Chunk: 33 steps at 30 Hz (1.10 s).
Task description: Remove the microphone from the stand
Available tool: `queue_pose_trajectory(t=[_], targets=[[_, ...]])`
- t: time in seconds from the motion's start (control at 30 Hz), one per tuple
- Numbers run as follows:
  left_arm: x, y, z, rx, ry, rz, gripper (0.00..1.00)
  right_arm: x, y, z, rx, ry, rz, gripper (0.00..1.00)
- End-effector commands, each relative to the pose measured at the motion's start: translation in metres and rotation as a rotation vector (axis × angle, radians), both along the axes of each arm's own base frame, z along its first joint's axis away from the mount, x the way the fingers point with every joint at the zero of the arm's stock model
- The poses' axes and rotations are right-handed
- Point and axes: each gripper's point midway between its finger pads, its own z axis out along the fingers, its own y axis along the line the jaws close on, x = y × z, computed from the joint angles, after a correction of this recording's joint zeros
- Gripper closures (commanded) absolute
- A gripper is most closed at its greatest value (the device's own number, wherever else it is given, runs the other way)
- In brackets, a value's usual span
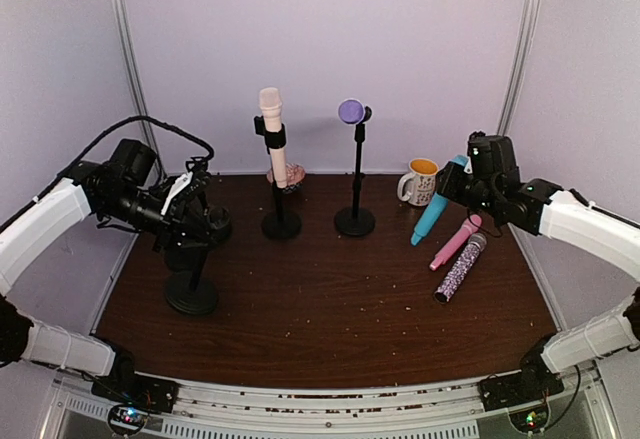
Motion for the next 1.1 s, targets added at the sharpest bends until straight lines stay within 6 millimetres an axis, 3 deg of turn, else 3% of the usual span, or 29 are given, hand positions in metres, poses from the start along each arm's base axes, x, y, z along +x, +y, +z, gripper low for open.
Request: queue_pose_trajectory(t=[0.0, 0.23, 0.47, 0.73, 0.97, 1.07], targets=[[0.006, 0.006, 0.01, -0.054, -0.111, 0.011, 1.0, 0.022, 0.012, -0.044, 0.073, 0.211, 0.039, 0.97], [0.008, 0.017, -0.001, -0.056, -0.149, 0.037, 1.0, 0.07, 0.005, -0.096, 0.057, 0.39, -0.015, 0.97], [0.018, 0.03, -0.009, -0.092, -0.197, 0.079, 1.0, 0.093, -0.029, -0.149, 0.067, 0.531, -0.124, 0.91], [0.022, 0.036, -0.025, -0.084, -0.262, 0.091, 1.0, 0.105, -0.058, -0.175, 0.037, 0.643, -0.216, 0.81], [0.027, 0.044, -0.044, -0.073, -0.262, 0.116, 0.99, 0.106, -0.066, -0.195, 0.02, 0.697, -0.257, 0.75], [0.024, 0.046, -0.054, -0.066, -0.256, 0.105, 0.87, 0.108, -0.062, -0.2, 0.057, 0.697, -0.256, 0.68]])
